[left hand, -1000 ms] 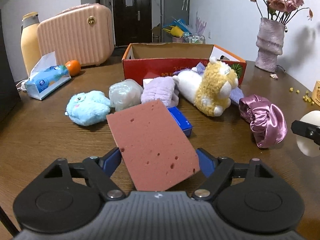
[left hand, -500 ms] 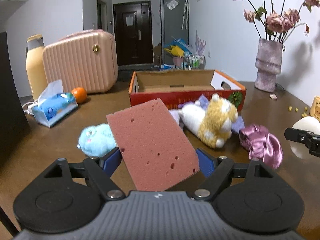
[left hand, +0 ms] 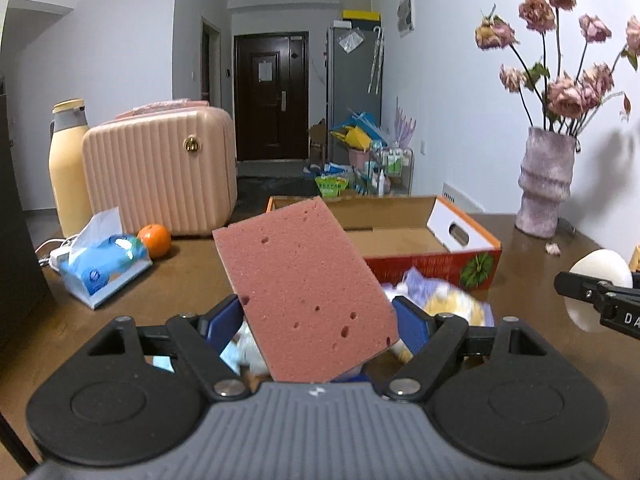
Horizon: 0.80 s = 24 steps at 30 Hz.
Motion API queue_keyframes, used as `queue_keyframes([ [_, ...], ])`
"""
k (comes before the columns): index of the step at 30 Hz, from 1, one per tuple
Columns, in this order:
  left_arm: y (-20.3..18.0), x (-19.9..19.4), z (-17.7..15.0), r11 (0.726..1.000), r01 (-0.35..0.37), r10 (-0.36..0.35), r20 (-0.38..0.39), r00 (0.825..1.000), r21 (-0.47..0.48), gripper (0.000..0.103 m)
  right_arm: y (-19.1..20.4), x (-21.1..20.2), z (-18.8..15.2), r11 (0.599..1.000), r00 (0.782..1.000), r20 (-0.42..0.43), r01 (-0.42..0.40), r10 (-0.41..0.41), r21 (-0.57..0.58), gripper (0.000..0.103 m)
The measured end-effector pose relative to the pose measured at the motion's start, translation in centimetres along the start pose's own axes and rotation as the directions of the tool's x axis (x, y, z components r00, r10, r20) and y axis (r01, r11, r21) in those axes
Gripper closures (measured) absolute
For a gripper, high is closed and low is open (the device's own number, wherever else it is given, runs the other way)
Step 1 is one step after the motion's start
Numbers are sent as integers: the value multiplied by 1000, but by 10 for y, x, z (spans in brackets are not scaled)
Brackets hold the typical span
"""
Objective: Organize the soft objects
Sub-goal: 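Lift the pink sponge with the left tool and carry it toward the cardboard box, then lower both sponges into the cardboard box and open both tools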
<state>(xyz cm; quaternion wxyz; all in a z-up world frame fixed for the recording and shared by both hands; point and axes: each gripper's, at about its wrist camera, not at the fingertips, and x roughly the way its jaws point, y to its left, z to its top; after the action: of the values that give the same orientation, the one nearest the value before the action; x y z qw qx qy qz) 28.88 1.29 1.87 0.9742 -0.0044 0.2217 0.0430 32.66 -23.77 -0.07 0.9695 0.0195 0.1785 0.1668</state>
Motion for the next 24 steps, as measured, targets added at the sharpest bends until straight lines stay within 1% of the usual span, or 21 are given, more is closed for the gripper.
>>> queue_keyframes([
  [4, 1, 9, 14, 1000, 7, -6, 27, 1000, -21, 21, -3, 12, 10, 1000, 1000, 18, -5, 5, 1, 73],
  [12, 2, 37, 33, 997, 19, -17, 30, 999, -70, 21, -10, 46, 27, 1000, 999, 31, -20, 20, 3, 73],
  [24, -6, 73, 57, 998, 17, -14, 69, 998, -55, 21, -14, 88, 51, 998, 997, 53, -60, 60, 1, 73],
])
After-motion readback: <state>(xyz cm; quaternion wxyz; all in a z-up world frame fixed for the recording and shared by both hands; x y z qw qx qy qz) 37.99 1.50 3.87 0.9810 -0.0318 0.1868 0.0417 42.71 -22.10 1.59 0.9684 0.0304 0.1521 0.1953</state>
